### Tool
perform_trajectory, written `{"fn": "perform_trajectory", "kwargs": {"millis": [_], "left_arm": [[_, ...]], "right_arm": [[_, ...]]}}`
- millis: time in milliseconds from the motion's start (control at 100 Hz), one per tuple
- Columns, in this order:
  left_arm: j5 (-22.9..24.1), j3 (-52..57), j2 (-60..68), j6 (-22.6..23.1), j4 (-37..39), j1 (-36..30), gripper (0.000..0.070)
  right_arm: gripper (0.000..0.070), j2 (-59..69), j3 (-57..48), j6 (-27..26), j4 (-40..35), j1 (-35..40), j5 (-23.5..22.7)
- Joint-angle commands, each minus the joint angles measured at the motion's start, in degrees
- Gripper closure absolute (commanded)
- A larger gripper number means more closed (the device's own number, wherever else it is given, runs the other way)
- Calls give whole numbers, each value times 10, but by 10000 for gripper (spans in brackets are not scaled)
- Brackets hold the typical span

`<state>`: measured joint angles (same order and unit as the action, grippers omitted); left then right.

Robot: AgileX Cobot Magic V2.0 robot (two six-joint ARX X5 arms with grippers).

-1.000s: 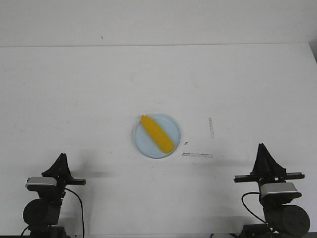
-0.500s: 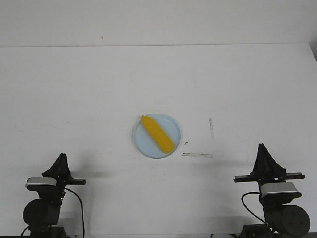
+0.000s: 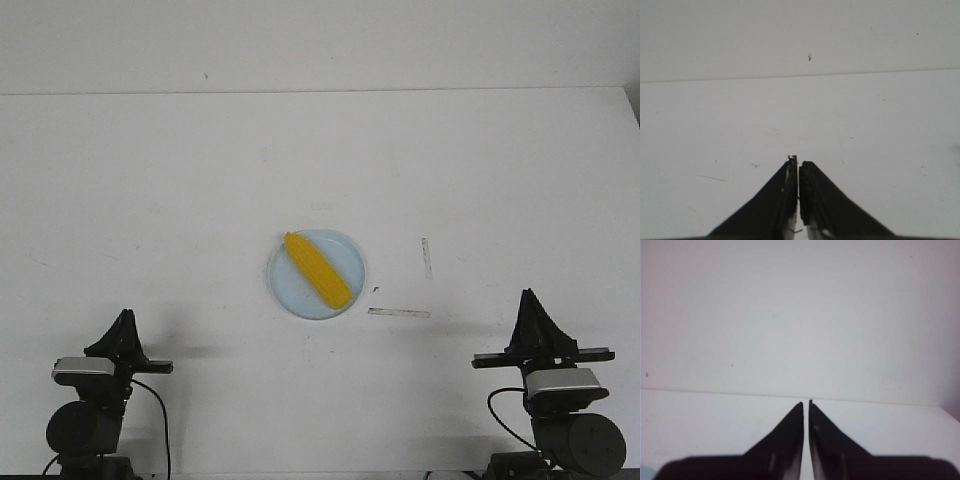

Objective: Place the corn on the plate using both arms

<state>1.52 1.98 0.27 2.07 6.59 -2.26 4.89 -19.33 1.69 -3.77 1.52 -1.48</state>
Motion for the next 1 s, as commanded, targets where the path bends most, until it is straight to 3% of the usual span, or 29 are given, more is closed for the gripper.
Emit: {"fn": "perform_trajectory", "kwargs": {"millis": [0, 310, 530, 990], "left_arm": [[0, -12, -1, 5, 8, 0, 687], [0, -12, -1, 5, 8, 0, 687], [0, -12, -1, 5, 8, 0, 687], [0, -12, -1, 5, 8, 0, 687]], "right_arm": [[684, -1, -1, -5, 7, 0, 0], [686, -8, 8, -2, 13, 0, 13], [686, -39, 91, -4, 83, -2, 18], [687, -48, 164, -19, 82, -3, -2]]}}
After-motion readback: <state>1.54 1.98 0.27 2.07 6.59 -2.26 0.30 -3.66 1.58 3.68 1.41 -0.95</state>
